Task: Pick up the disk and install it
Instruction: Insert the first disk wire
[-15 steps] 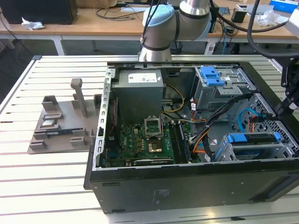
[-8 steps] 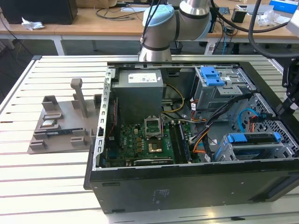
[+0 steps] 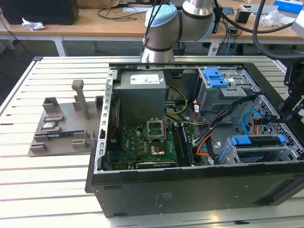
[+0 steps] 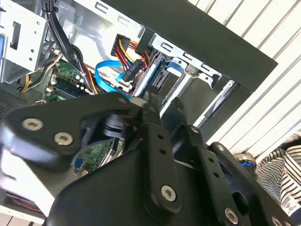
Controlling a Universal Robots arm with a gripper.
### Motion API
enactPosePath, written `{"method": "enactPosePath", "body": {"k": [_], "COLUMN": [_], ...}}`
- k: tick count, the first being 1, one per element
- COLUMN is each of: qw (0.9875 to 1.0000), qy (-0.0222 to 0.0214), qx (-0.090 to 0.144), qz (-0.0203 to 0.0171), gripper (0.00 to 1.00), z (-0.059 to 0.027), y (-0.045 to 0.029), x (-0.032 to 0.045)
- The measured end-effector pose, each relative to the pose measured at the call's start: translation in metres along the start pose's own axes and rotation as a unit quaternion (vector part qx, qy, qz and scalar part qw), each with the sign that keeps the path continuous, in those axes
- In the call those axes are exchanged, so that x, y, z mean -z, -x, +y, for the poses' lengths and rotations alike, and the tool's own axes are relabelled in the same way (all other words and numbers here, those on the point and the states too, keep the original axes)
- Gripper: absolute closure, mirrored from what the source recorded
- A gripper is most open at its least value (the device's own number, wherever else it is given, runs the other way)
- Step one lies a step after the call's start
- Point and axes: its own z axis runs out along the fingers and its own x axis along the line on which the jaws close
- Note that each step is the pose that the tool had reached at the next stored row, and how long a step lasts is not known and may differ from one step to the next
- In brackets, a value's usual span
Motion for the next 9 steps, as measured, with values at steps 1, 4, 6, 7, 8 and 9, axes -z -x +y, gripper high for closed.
{"method": "enactPosePath", "body": {"k": [1, 4, 6, 7, 8, 9], "qw": [1.0, 1.0, 1.0, 1.0, 1.0, 1.0], "qy": [0.0, 0.0, 0.0, 0.0, 0.0, 0.0], "qx": [0.0, 0.0, 0.0, 0.0, 0.0, 0.0], "qz": [0.0, 0.0001, 0.0018, 0.0018, 0.0019, 0.0019], "gripper": [0.71, 0.64, 0.64, 0.64, 0.64, 0.64], "z": [0.0, -0.0001, -0.0001, -0.0001, -0.0003, -0.0004], "y": [0.0, 0.002, 0.0098, 0.0122, 0.015, 0.0183], "x": [0.0, -0.0007, -0.0052, -0.0078, -0.0108, -0.0146]}}
